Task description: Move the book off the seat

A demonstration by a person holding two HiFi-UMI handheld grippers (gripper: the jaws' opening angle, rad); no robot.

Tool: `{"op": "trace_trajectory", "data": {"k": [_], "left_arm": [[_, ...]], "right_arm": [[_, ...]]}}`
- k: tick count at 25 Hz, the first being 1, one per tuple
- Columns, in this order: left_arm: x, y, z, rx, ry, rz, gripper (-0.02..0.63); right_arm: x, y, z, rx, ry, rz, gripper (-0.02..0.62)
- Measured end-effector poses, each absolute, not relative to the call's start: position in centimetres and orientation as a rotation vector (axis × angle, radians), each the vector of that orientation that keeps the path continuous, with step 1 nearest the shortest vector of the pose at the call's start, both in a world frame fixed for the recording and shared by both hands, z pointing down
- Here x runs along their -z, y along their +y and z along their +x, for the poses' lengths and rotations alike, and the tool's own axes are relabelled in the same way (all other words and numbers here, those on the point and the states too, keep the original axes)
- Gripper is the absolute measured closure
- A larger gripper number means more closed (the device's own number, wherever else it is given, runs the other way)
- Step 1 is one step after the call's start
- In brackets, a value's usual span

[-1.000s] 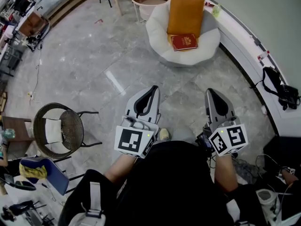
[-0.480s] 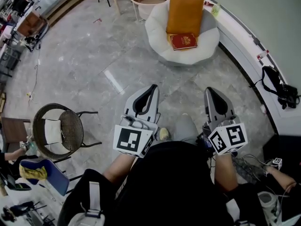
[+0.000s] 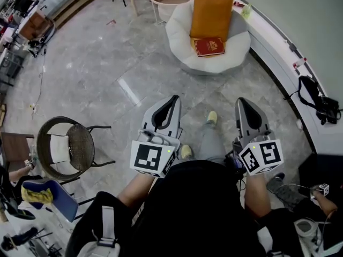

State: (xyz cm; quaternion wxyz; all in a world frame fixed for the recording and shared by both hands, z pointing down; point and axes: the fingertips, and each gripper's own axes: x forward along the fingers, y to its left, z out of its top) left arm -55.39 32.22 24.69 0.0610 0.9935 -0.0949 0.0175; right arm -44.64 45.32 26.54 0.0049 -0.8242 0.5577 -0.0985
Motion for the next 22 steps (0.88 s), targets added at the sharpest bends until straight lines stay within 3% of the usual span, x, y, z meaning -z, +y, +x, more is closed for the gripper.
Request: {"op": "trace_trajectory", "data": {"k": [22], "left_arm": [[-25.4,32.3,-50.4,-0.098,-0.242,3.039,0.595]], "right_arm": [[-28.1,44.5,-39.6,0.308,1.727,-2.571,0.584]]}}
